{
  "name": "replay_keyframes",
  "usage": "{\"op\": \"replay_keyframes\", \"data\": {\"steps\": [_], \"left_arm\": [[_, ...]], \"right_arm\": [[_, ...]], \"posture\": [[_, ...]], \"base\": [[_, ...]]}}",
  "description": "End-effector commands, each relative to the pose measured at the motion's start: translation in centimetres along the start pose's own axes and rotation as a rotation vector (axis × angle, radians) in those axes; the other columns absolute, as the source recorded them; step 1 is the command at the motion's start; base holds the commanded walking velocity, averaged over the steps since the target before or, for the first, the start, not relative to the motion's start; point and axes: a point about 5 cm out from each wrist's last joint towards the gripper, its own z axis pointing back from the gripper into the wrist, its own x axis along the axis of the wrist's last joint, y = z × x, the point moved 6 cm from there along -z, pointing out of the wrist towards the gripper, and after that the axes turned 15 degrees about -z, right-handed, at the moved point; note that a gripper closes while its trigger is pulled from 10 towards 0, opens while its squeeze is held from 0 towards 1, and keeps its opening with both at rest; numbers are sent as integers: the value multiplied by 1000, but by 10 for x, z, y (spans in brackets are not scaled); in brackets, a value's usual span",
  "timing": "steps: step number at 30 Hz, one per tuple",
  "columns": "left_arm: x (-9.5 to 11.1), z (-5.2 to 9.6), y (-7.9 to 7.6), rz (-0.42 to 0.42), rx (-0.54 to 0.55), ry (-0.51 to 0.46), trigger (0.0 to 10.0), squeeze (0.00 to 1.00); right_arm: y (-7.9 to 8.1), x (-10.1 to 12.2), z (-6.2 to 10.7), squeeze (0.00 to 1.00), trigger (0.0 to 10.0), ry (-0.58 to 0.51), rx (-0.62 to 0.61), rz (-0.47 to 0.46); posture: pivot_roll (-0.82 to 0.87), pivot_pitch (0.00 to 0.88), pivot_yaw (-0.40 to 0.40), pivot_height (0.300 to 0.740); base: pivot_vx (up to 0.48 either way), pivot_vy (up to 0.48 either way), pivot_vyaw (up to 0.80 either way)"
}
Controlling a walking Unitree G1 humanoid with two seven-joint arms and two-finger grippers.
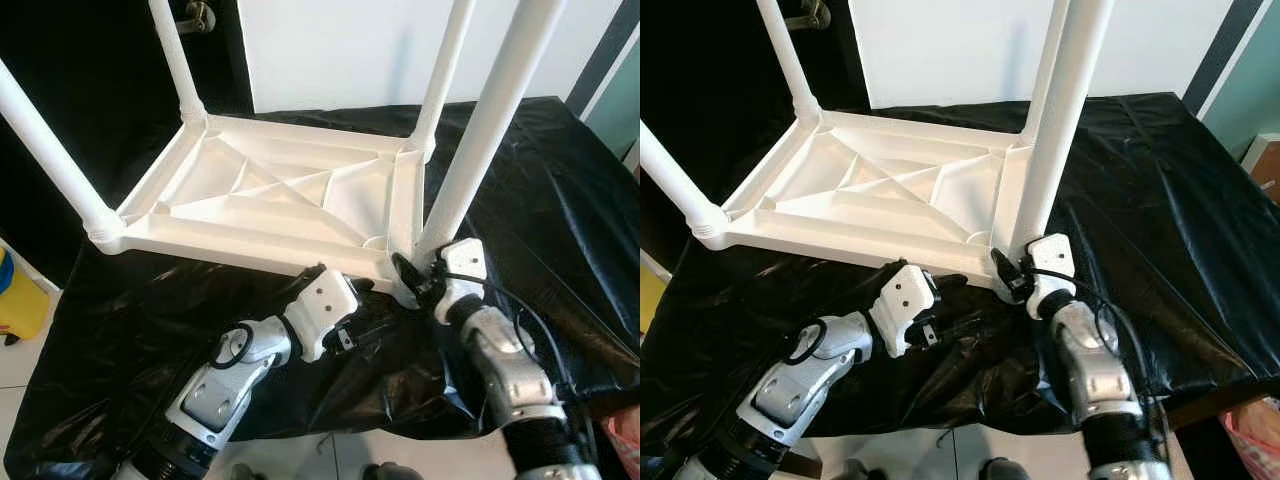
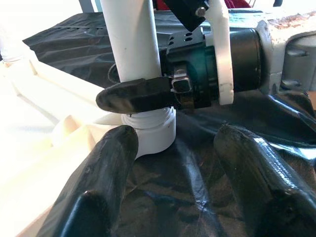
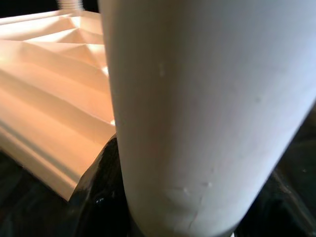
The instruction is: Building children table
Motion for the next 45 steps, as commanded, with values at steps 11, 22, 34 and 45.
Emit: {"op": "replay_keyframes", "data": {"steps": [11, 22, 34, 45], "left_arm": [[-4, 2, -4, -1, -22, 14, 10000, 0], [-4, 1, -3, -8, -24, 15, 10000, 0], [-4, 3, -4, -3, -17, 16, 10000, 0], [-4, 2, -3, -7, -19, 16, 10000, 0]], "right_arm": [[5, -28, 17, 0, 10000, 38, -312, -56], [20, -21, 13, 0, 10000, 2, -281, -76], [22, 2, 11, 1000, 10000, -72, -134, -112], [15, 10, 17, 0, 10000, 1, 213, -31]], "posture": [[-118, 115, 43, 740], [-118, 114, 44, 740], [-106, 118, 38, 740], [-119, 110, 39, 740]], "base": [[0, 0, 0], [0, 0, 0], [0, 0, 0], [0, 0, 0]]}}
